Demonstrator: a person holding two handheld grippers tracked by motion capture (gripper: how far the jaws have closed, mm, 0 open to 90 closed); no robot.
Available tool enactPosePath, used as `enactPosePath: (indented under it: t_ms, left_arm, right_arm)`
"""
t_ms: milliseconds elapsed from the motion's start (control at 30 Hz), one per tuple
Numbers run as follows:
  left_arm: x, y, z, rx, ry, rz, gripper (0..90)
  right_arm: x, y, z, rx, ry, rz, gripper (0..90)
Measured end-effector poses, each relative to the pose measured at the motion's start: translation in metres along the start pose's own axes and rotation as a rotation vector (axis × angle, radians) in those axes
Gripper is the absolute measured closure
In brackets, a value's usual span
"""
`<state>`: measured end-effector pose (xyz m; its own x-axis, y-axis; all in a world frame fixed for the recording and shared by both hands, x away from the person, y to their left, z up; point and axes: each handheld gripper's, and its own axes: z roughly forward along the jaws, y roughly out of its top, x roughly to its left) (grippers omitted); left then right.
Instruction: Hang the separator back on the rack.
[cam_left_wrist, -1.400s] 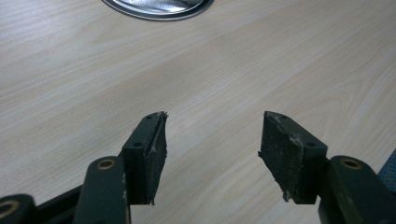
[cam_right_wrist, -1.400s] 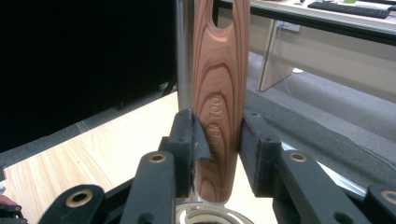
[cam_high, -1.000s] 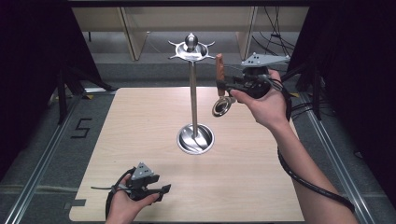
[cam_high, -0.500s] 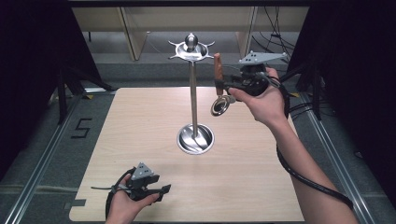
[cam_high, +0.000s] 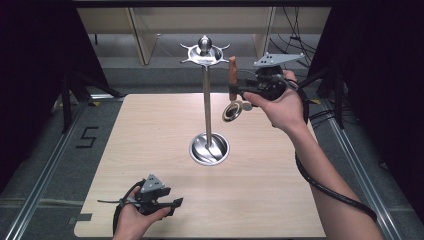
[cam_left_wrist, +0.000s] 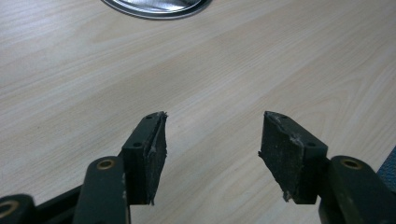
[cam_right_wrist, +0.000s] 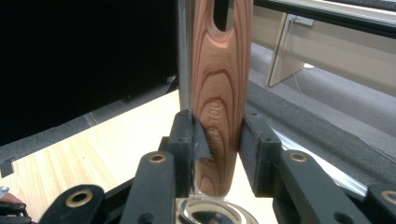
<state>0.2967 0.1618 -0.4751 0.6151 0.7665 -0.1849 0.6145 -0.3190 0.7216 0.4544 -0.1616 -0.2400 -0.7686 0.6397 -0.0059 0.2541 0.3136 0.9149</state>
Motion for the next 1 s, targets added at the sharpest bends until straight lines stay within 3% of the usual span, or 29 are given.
enactPosePath:
  t_ms: [533,933,1000]
  left_arm:
    - [0.0,0.0,0.0,0.0,0.0,0.001,39.8]
    - [0.001,0.0,-0.001,0.012,0.001,0.014,39.8]
    - [0.0,0.0,0.0,0.014,-0.001,0.014,39.8]
  right_arm:
    - [0.001,0.001,0.004,0.013,0.004,0.013,68.7]
    - [0.008,-0.007,0.004,-0.048,-0.035,0.011,67.8]
    - [0.009,-0.009,0.004,-0.056,-0.044,-0.01,67.5]
